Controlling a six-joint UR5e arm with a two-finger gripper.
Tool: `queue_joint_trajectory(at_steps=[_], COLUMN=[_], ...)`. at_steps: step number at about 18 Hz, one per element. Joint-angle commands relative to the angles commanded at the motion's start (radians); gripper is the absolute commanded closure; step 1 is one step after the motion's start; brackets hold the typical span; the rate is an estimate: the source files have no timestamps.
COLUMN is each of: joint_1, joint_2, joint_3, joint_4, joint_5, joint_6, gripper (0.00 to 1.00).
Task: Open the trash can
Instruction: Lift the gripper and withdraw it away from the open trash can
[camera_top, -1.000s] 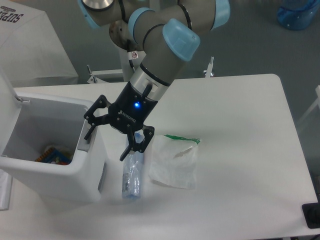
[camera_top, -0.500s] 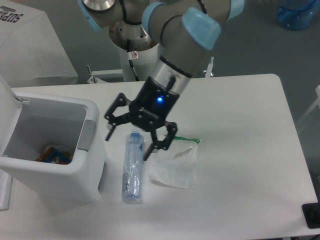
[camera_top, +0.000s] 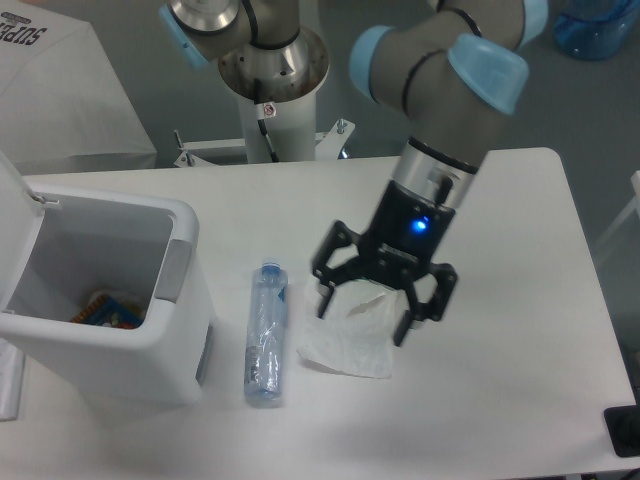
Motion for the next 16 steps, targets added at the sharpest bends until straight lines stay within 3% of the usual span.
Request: queue_joint_trajectory(at_steps=[2, 5, 7, 11, 16], joint_1=[-0.011, -0.044, -0.055, -0.067, -0.103], joint_2=[-0.031, -0.058, -0.059, -0.049, -0.057], joint_3=[0.035, 0.072, 0.068, 0.06, 0.055], joint_4=[-0.011, -0.02, -0.04, -0.133, -0.141], joint_5=[0.121, 0.197, 0.24, 0.35, 0.429], joint_6=[0.056, 0.071, 0.143, 0.35, 0.369], gripper=[0.0, 0.0, 0.0, 0.0, 0.0])
